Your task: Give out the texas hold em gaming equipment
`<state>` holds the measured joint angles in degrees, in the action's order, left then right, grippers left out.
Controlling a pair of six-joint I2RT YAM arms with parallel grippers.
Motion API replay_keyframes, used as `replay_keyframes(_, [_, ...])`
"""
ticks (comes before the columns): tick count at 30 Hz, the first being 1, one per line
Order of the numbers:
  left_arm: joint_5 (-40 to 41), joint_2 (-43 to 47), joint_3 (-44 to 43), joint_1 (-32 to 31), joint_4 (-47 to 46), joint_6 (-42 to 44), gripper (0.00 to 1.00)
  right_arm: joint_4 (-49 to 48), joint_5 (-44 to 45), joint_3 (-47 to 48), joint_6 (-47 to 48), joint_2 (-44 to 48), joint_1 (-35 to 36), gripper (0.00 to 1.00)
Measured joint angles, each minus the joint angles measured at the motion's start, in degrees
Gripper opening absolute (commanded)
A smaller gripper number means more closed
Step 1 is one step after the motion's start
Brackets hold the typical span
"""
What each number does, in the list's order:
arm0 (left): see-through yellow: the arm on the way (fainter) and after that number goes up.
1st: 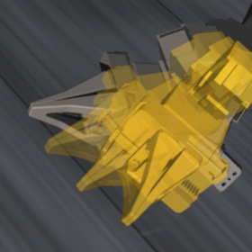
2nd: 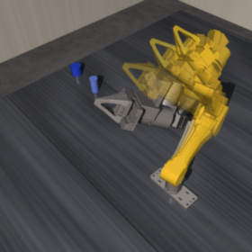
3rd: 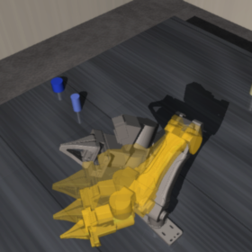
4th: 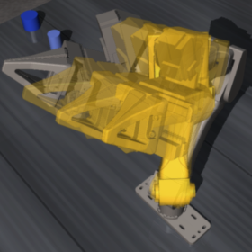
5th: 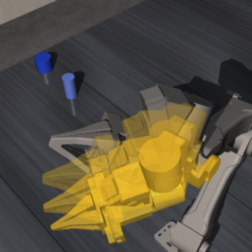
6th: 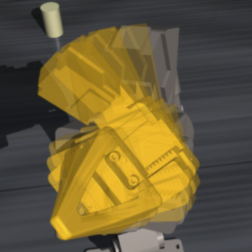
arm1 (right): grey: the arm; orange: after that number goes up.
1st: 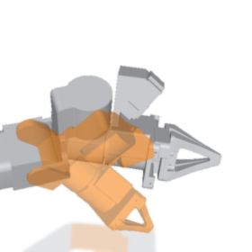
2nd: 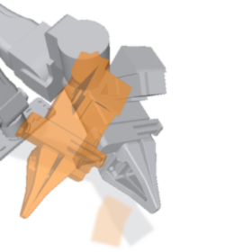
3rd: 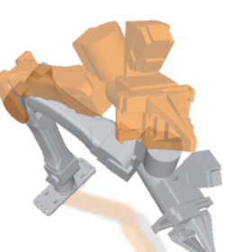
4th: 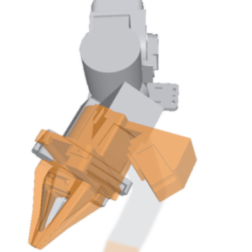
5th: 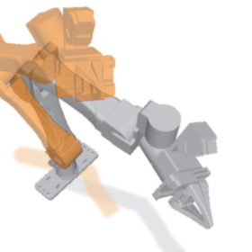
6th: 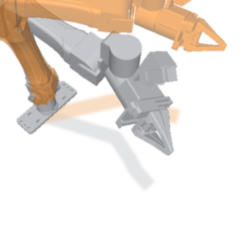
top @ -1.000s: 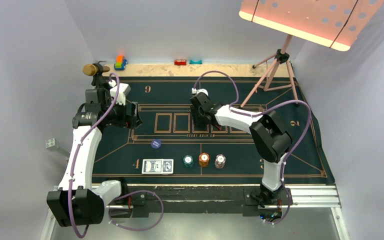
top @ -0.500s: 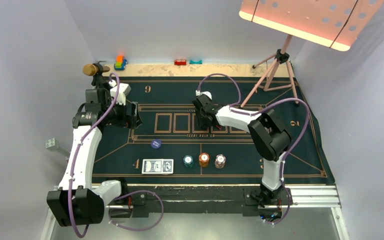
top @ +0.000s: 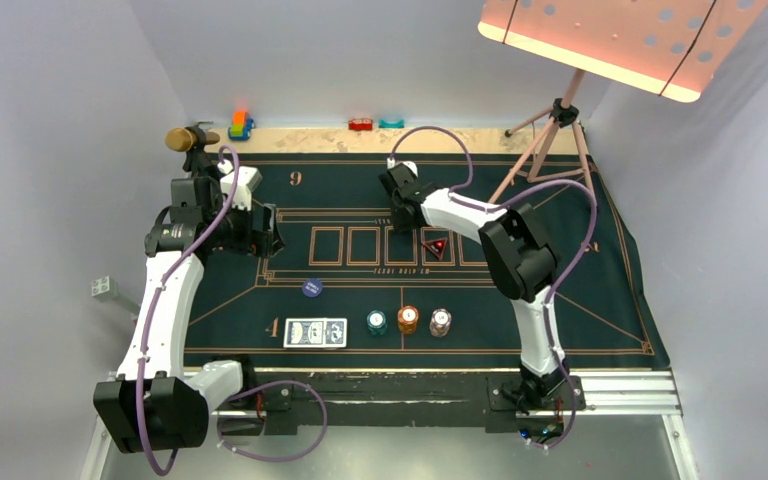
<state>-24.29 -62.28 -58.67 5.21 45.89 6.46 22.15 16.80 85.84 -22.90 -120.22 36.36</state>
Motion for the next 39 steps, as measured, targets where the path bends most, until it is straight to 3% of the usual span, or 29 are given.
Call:
replay_keyframes(4, [0.0,0.0,0.0,0.0,0.0,0.0,1.0,2.75,0.04,6.51,0.66,-3.91,-0.94,0.3])
replay_keyframes(8, [0.02,0.0,0.0,0.0,0.0,0.02,1.0,4.61,0.17,12.31,1.25,-7.26,-2.21,0.46])
replay_keyframes(11, [0.0,0.0,0.0,0.0,0.0,0.02,1.0,4.35,0.46,11.87,1.55,-6.99,-2.97,0.59])
replay_keyframes(14, [0.0,0.0,0.0,0.0,0.0,0.02,1.0,1.79,1.29,6.03,1.53,-3.5,-3.39,0.62])
replay_keyframes(22, [-0.02,0.0,0.0,0.02,0.0,0.02,1.0,0.28,3.28,-10.75,1.25,8.07,-3.43,0.62])
replay_keyframes(32, [-0.02,0.04,0.0,0.02,0.0,0.04,1.0,-1.11,6.08,-21.27,-1.05,15.5,-3.41,0.48])
replay_keyframes(39, [-0.28,0.04,0.0,0.02,0.02,0.07,1.0,5.53,9.29,-23.28,-5.44,18.18,-3.43,0.48])
